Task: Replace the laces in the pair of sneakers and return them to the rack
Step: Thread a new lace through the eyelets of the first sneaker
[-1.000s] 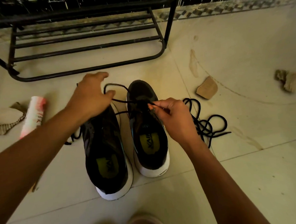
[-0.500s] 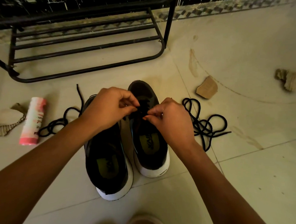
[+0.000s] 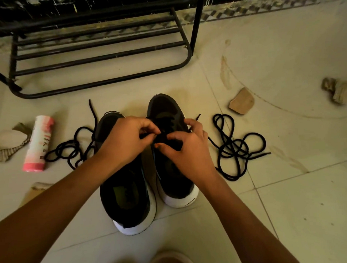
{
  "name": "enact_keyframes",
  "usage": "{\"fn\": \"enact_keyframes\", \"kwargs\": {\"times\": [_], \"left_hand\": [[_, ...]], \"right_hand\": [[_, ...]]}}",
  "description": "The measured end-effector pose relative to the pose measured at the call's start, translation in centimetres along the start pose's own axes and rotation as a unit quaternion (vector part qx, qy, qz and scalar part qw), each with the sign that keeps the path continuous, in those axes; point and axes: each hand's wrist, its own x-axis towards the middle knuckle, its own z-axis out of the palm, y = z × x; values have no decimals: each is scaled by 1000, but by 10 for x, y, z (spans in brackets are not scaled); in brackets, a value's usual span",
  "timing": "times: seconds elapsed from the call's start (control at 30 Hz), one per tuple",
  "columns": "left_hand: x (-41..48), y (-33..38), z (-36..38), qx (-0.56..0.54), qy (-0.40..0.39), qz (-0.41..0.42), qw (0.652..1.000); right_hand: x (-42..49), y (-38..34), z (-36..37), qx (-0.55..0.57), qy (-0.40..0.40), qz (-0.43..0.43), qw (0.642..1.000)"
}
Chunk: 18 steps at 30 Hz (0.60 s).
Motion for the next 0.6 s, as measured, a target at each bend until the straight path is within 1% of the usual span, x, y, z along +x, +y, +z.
{"fn": "enact_keyframes", "kwargs": {"times": [0.1,0.17,0.27,0.4,0.53,0.6], "left_hand": [[-1,0,2,-1,12,0,1000],[0,0,2,22,16,5,1000],[0,-1,1,43,33,6,999],[-1,0,4,-28,16,-8,999],[-2,-3,10,5,38,-1,999],[-3,-5,12,-13,48,-8,999]], "right_hand": [[3,4,6,121,-9,41,992],[4,6,10,157,-5,50,986],[4,7,11,165,-6,55,985],[4,7,9,169,-9,51,984],[4,8,10,175,-10,55,983],[4,8,10,176,-13,57,983]]}}
